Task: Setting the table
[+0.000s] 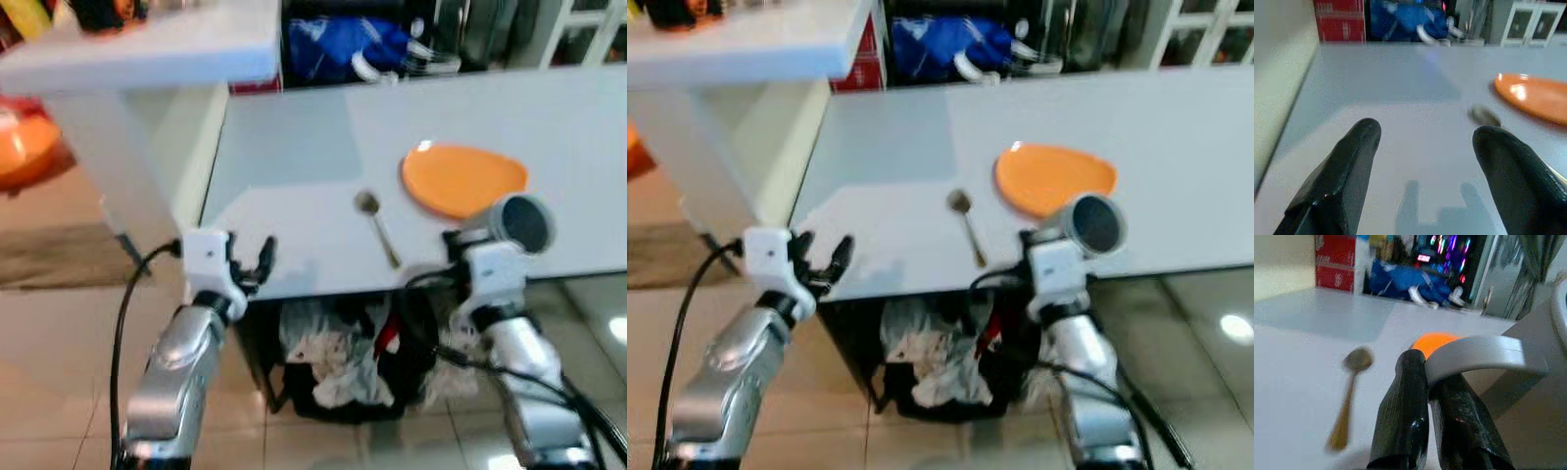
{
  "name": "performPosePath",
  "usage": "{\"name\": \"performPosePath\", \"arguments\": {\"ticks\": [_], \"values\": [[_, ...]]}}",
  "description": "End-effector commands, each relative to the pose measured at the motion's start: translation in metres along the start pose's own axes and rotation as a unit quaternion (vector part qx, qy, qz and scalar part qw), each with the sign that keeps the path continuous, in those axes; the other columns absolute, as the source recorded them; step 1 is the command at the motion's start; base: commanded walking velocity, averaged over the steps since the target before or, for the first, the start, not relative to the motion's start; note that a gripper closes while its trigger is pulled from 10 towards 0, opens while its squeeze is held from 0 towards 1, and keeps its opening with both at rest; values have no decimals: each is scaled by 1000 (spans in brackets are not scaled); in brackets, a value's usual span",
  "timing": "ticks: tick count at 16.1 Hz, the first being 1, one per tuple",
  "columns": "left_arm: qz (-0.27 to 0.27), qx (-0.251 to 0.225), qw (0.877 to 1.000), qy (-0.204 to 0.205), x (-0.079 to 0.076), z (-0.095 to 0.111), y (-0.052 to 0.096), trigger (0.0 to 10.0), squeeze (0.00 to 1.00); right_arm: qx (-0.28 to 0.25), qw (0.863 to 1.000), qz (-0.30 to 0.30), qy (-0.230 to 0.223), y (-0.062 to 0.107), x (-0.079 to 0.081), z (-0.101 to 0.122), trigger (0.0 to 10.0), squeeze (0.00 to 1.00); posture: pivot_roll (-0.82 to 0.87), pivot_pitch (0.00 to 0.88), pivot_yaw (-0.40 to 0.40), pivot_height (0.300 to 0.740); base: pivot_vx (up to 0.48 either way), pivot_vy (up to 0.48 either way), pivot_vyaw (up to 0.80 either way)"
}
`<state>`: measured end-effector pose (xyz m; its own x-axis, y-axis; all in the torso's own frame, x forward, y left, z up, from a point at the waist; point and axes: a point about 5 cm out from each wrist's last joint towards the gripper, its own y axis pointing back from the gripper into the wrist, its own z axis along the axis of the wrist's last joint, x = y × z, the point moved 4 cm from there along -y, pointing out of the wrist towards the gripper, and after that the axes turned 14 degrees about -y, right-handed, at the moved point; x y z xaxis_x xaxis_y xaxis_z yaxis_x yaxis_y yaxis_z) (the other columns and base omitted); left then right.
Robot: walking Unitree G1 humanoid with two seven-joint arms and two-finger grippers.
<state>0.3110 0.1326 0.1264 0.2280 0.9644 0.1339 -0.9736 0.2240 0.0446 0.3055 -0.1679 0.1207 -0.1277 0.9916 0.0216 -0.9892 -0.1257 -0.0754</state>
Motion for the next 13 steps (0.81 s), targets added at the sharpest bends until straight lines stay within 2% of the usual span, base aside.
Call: {"name": "performPosePath", "arguments": {"ticks": [1,4,13], "values": [[16,0,1000,-8,12,1,2,10000,0,-13,1000,18,-1,-3,13,8,0,0,-156,0,89,740,292,-379,0],[-7,-22,999,-32,1,11,0,10000,0,-13,1000,23,1,-4,16,7,0,0,-154,0,86,740,167,-411,0],[0,-19,999,-41,4,12,-7,10000,0,-8,999,34,2,-9,19,6,0,0,-144,0,79,740,0,-430,0]]}}
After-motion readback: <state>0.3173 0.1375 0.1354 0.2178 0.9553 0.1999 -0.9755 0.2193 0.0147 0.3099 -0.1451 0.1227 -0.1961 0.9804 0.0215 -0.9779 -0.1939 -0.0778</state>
